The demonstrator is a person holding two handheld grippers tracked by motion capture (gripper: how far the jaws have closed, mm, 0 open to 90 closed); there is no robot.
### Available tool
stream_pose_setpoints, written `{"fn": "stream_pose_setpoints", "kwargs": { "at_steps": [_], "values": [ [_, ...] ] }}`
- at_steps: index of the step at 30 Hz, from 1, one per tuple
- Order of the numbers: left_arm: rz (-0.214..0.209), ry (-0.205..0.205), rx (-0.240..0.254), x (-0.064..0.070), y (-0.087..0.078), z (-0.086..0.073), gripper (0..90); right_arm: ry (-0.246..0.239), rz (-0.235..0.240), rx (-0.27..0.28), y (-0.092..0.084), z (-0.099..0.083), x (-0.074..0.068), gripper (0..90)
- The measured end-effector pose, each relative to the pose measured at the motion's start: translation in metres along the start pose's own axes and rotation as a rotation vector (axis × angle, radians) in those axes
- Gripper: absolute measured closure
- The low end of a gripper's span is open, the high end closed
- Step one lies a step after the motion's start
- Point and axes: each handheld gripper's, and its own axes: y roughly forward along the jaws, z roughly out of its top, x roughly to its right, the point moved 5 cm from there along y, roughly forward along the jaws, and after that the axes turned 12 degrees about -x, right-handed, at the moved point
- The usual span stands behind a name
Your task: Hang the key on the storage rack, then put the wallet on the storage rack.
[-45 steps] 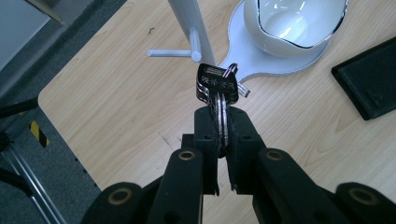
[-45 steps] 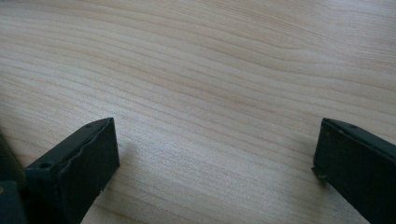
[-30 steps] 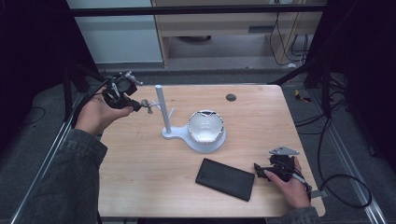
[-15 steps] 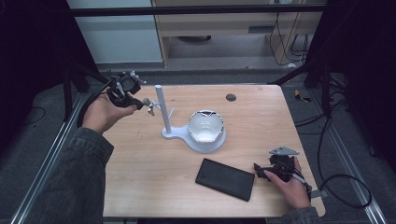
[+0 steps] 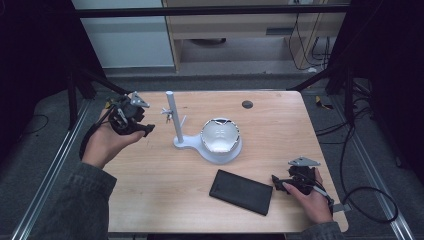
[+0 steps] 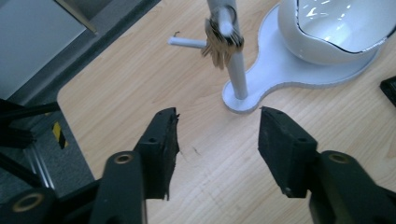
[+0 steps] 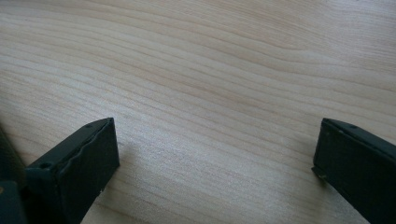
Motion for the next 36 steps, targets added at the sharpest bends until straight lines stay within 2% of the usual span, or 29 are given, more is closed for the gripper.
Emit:
{"fn": "stream_pose_setpoints", "kwargs": {
  "at_steps": [4, 6, 8, 10, 12, 17, 21, 25, 27, 29, 31, 34, 36],
  "values": [
    [-0.024, 0.009, 0.025, 0.017, 0.012, -0.016, 38.0, 0.001, 0.001, 0.000, 0.000, 0.000, 0.000, 0.4],
    [-0.028, 0.018, 0.026, 0.026, 0.019, -0.023, 30.6, 0.005, 0.009, 0.001, -0.001, 0.000, 0.000, 1.2],
    [-0.038, 0.028, 0.040, 0.035, 0.027, -0.028, 29.2, 0.002, 0.002, 0.001, 0.000, 0.001, 0.000, 2.2],
    [-0.072, 0.011, 0.051, 0.048, 0.036, -0.034, 24.5, -0.006, 0.005, -0.001, -0.002, 0.002, 0.000, 6.4],
    [-0.088, 0.007, 0.059, 0.058, 0.045, -0.038, 20.9, -0.011, -0.003, 0.015, -0.004, 0.004, -0.001, 5.5],
    [-0.158, 0.040, 0.085, 0.085, 0.070, -0.041, 13.4, -0.023, -0.013, 0.031, -0.007, 0.006, -0.004, 6.7],
    [-0.171, 0.036, 0.082, 0.100, 0.084, -0.040, 14.6, -0.024, -0.018, 0.036, -0.009, 0.006, -0.004, 7.5],
    [-0.215, 0.025, 0.125, 0.122, 0.095, -0.038, 19.3, -0.016, -0.014, 0.048, -0.013, 0.007, -0.003, 8.6],
    [-0.226, 0.064, 0.101, 0.135, 0.103, -0.038, 21.4, -0.020, -0.014, 0.048, -0.013, 0.007, -0.004, 10.2],
    [-0.246, 0.071, 0.112, 0.145, 0.108, -0.038, 24.7, -0.033, -0.013, 0.049, -0.014, 0.007, -0.005, 11.6],
    [-0.242, 0.091, 0.100, 0.153, 0.114, -0.040, 29.7, -0.044, -0.008, 0.054, -0.016, 0.008, -0.007, 12.9],
    [-0.261, 0.110, 0.085, 0.164, 0.121, -0.044, 35.4, -0.071, 0.024, 0.069, -0.019, 0.008, -0.009, 16.3],
    [-0.276, 0.107, 0.093, 0.167, 0.123, -0.046, 44.8, -0.084, 0.033, 0.074, -0.020, 0.009, -0.010, 20.4]
  ]
}}
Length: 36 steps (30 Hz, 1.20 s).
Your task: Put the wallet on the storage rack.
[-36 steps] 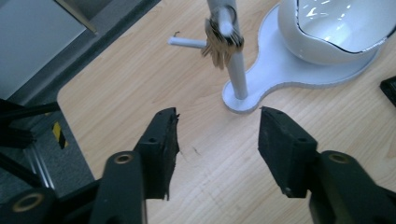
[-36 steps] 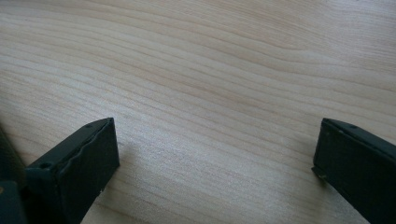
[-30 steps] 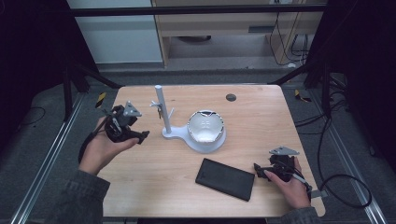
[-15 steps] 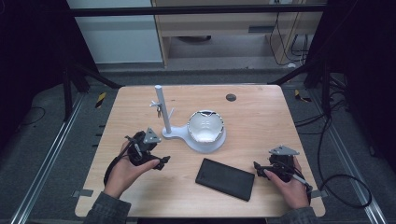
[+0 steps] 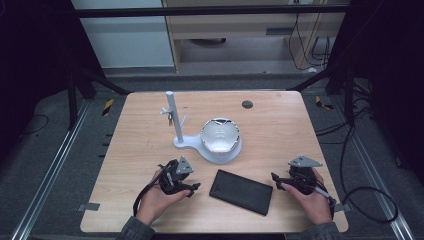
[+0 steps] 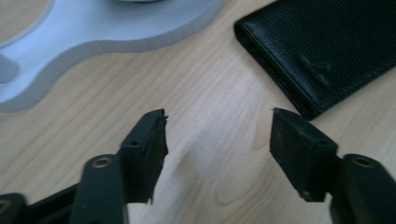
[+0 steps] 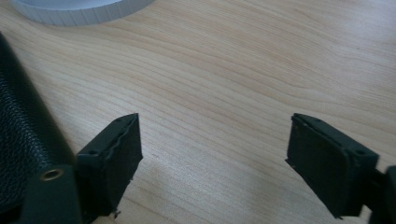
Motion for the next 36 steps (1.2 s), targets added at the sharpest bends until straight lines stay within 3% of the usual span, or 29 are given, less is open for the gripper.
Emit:
{"fn": "stream_pose_setpoints", "kwargs": {
  "at_steps": [7, 10, 22, 36],
  "values": [
    [-0.052, 0.014, 0.047, 0.011, -0.001, 0.002, 79.1, -0.014, -0.005, -0.010, 0.000, 0.000, 0.000, 32.0],
    [-0.074, 0.025, 0.028, 0.013, 0.000, 0.002, 88.6, -0.024, -0.003, -0.008, 0.001, 0.001, 0.000, 35.4],
    [-0.098, 0.092, -0.052, 0.025, 0.012, 0.001, 89.9, -0.044, 0.005, -0.017, 0.002, 0.001, -0.003, 37.1],
    [-0.103, 0.134, -0.086, 0.034, 0.019, 0.001, 89.9, -0.040, 0.012, -0.018, 0.002, 0.001, -0.005, 37.4]
  ]
}}
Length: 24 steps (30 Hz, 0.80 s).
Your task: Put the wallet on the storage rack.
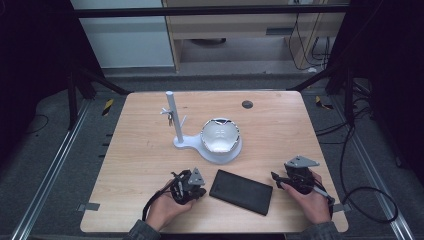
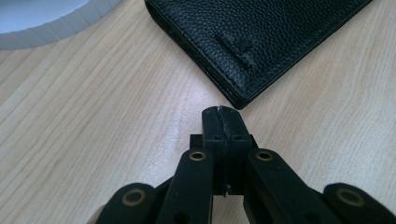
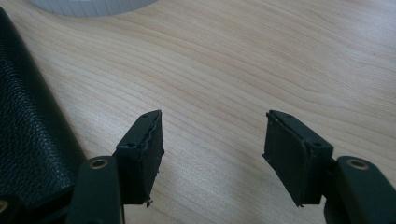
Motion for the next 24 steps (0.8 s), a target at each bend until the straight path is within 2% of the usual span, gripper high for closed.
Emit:
{"fn": "stream_pose_setpoints", "kwargs": {
  "at_steps": [16, 24],
  "values": [
    [0.005, 0.024, -0.010, 0.0053, 0.0037, 0.0026, 89.9, -0.008, 0.000, 0.011, -0.0013, 0.0015, 0.0007, 36.9],
    [-0.008, 0.023, -0.005, 0.0064, 0.0045, 0.0041, 89.8, -0.002, 0.006, 0.016, -0.0028, 0.0024, -0.0004, 36.8]
  ]
}}
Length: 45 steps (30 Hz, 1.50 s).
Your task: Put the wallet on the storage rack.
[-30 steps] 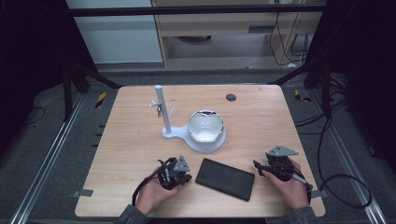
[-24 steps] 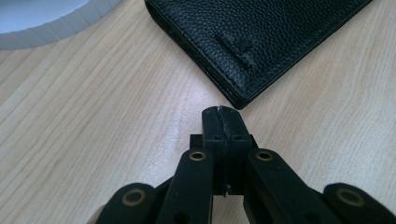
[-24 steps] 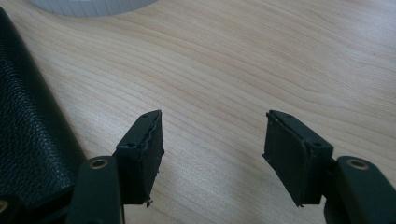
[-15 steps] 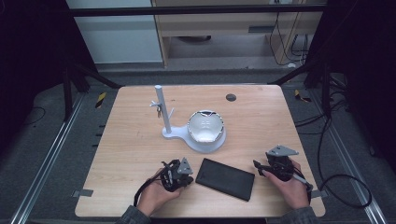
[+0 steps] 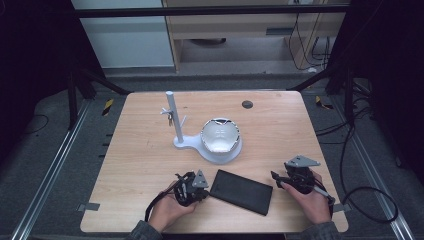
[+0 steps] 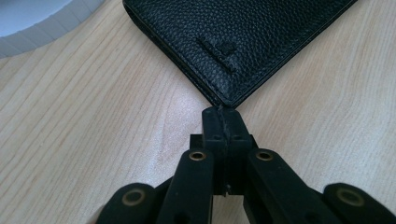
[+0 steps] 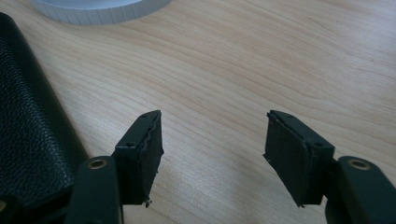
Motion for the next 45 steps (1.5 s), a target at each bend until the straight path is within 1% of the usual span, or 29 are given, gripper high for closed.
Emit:
{"fn": "stream_pose_setpoints", "kwargs": {
  "at_steps": [4, 7, 9, 12, 16, 17, 19, 20, 23, 26, 29, 31, 32, 34, 35, 37, 38, 40, 45],
  "values": [
    [-0.008, -0.012, 0.014, -0.001, 0.000, 0.000, 89.8, -0.010, 0.001, 0.008, -0.001, 0.001, -0.001, 36.8],
    [-0.012, -0.018, 0.028, -0.001, -0.002, 0.000, 89.8, -0.024, 0.014, 0.020, -0.005, 0.003, -0.007, 36.3],
    [-0.017, -0.027, 0.041, -0.002, -0.003, 0.001, 89.8, -0.040, 0.026, 0.027, -0.008, 0.005, -0.014, 35.0],
    [-0.022, -0.043, 0.070, -0.003, -0.007, 0.002, 89.6, -0.078, 0.064, 0.036, -0.012, 0.009, -0.030, 31.7],
    [-0.023, -0.091, 0.142, -0.005, -0.012, 0.007, 89.3, -0.134, 0.121, 0.045, -0.017, 0.017, -0.060, 25.9],
    [-0.031, -0.096, 0.151, -0.005, -0.012, 0.008, 89.2, -0.158, 0.132, 0.046, -0.018, 0.020, -0.069, 23.9],
    [-0.058, -0.109, 0.171, -0.005, -0.013, 0.012, 88.5, -0.187, 0.145, 0.047, -0.019, 0.024, -0.082, 20.7],
    [-0.063, -0.115, 0.180, -0.005, -0.013, 0.013, 87.8, -0.200, 0.155, 0.045, -0.020, 0.026, -0.090, 18.3],
    [-0.064, -0.117, 0.191, -0.005, -0.012, 0.019, 86.5, -0.224, 0.167, 0.044, -0.021, 0.029, -0.105, 15.2],
    [-0.062, -0.110, 0.179, -0.005, -0.009, 0.024, 84.9, -0.245, 0.180, 0.035, -0.021, 0.031, -0.118, 13.7],
    [-0.061, -0.111, 0.166, -0.006, -0.006, 0.028, 83.1, -0.280, 0.188, 0.009, -0.016, 0.030, -0.129, 13.4],
    [-0.065, -0.103, 0.142, -0.007, -0.005, 0.030, 81.6, -0.289, 0.189, -0.010, -0.012, 0.030, -0.134, 13.2],
    [-0.066, -0.101, 0.131, -0.008, -0.005, 0.031, 81.3, -0.283, 0.188, -0.017, -0.009, 0.031, -0.136, 13.2],
    [-0.069, -0.101, 0.120, -0.011, -0.005, 0.033, 80.6, -0.279, 0.184, -0.040, -0.005, 0.033, -0.137, 13.9],
    [-0.077, -0.105, 0.116, -0.012, -0.005, 0.034, 80.0, -0.285, 0.178, -0.051, -0.004, 0.034, -0.138, 14.2],
    [-0.086, -0.114, 0.120, -0.013, -0.005, 0.036, 79.0, -0.300, 0.171, -0.077, -0.002, 0.035, -0.138, 15.0],
    [-0.088, -0.108, 0.110, -0.013, -0.006, 0.037, 78.5, -0.301, 0.167, -0.081, -0.001, 0.036, -0.138, 15.3],
    [-0.089, -0.109, 0.114, -0.015, -0.007, 0.038, 78.3, -0.312, 0.160, -0.100, -0.001, 0.038, -0.137, 15.6],
    [-0.076, -0.107, 0.120, -0.018, -0.013, 0.042, 78.1, -0.336, 0.142, -0.129, -0.001, 0.042, -0.136, 15.8]
  ]
}}
